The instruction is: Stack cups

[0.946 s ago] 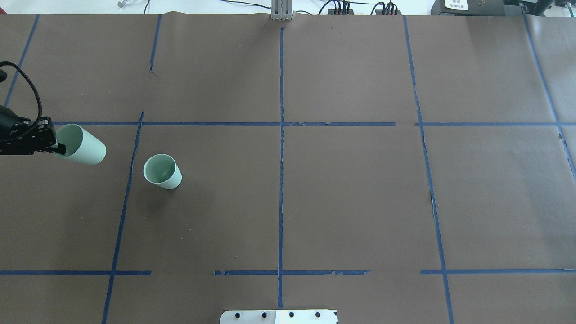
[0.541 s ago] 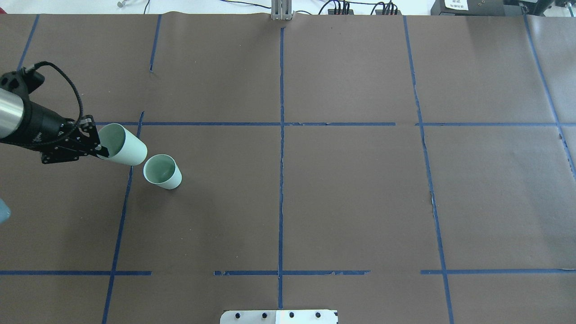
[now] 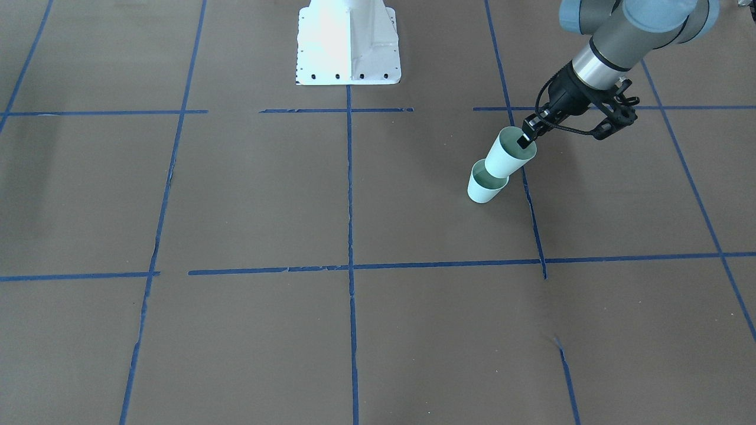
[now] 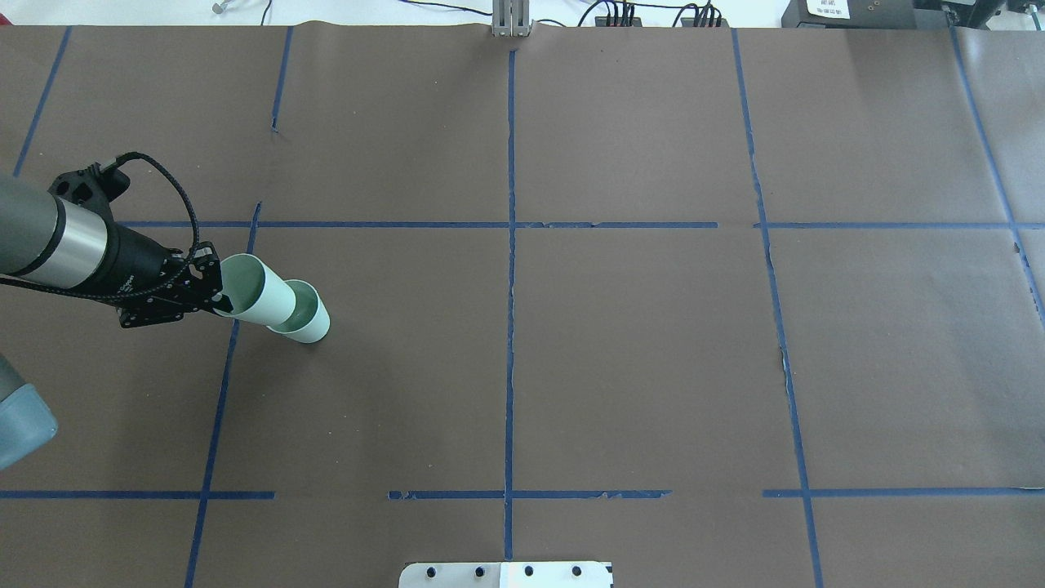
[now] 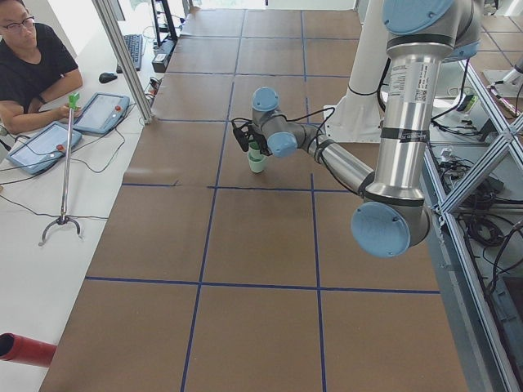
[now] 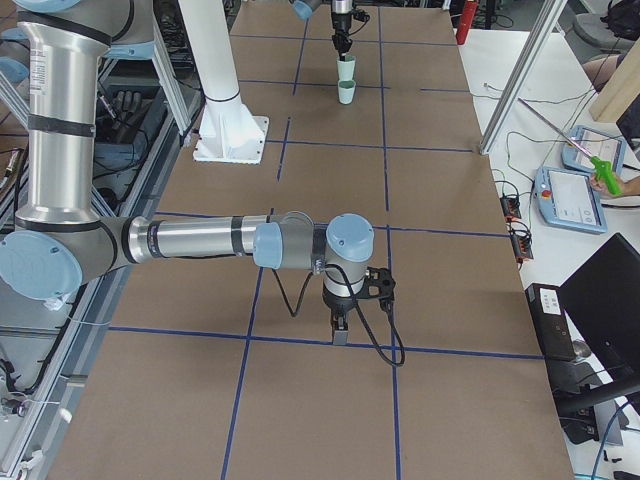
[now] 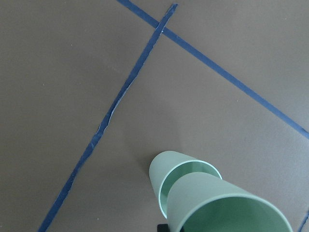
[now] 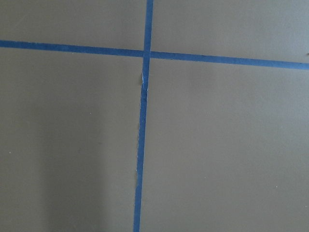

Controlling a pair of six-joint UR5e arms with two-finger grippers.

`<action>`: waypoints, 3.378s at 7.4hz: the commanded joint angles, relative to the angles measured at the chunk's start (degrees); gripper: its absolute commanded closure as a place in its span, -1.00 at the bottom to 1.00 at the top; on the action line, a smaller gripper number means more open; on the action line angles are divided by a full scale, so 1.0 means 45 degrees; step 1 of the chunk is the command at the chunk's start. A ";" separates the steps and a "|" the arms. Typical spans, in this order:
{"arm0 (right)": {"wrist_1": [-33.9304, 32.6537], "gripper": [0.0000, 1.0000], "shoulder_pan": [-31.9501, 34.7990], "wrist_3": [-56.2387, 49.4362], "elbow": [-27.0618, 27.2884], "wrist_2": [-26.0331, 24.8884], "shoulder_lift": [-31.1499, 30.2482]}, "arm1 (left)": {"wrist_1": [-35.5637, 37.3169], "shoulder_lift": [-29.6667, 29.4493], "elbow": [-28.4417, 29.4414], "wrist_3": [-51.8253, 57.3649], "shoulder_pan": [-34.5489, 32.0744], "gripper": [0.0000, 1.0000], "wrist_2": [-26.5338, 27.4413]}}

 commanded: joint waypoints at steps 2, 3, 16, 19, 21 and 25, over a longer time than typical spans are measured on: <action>0.0000 -1.00 0.0000 0.0000 0.0000 0.0003 0.0000 | 0.0523 -0.0391 0.0015 -0.0016 0.0188 1.00 0.0391; 0.0000 -1.00 0.0000 0.0000 0.0000 0.0003 0.0000 | 0.0602 -0.0451 0.0093 -0.0016 0.0363 1.00 0.0411; 0.0019 -1.00 0.0000 0.0000 0.0000 -0.0016 0.0000 | 0.0621 0.4462 0.0325 1.4174 -0.5658 -0.21 -0.1190; 0.0000 -1.00 0.0000 0.0000 0.0000 0.0003 0.0000 | 0.3028 0.4182 0.2470 2.0548 -0.9875 -0.45 -0.1444; 0.0000 -1.00 0.0000 0.0000 0.0000 0.0003 0.0000 | 0.4896 0.2833 0.3197 2.1448 -1.0806 -1.00 -0.1483; 0.0000 -1.00 0.0000 0.0000 0.0000 -0.0016 0.0000 | 0.4841 0.2850 0.3569 2.1313 -1.0808 -1.00 -0.1948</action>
